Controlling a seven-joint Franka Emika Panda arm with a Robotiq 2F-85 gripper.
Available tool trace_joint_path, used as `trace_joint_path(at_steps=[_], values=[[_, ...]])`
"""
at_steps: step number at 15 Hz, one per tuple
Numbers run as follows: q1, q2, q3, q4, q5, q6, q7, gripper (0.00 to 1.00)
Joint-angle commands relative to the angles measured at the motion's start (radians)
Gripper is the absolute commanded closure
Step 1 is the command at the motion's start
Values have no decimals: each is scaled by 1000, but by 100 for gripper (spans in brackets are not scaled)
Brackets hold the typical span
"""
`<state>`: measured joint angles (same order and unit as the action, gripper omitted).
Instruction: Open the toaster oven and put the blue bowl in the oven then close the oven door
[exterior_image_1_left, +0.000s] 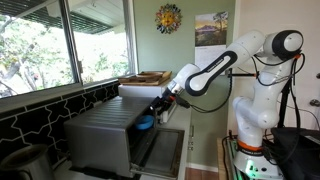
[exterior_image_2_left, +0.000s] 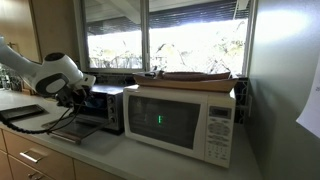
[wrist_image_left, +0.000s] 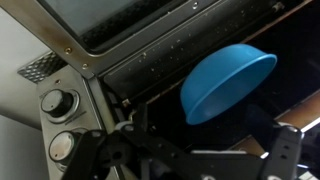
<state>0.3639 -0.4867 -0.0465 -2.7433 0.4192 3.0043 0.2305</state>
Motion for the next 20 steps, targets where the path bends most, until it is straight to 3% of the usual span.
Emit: trace_joint_path(at_steps=[1, 6, 10, 13, 16, 20], values=[[29, -77, -81, -20, -6, -142, -153, 0], [-41, -160, -147, -34, -15, -347, -331, 0], [-66, -201, -242, -27, 12, -517, -516, 0], [-72, -177, -329, -6, 57, -611, -657, 0], [-41, -132, -442, -1, 170, -660, -861, 0], [-67, -26, -517, -7, 304, -763, -1082, 0]])
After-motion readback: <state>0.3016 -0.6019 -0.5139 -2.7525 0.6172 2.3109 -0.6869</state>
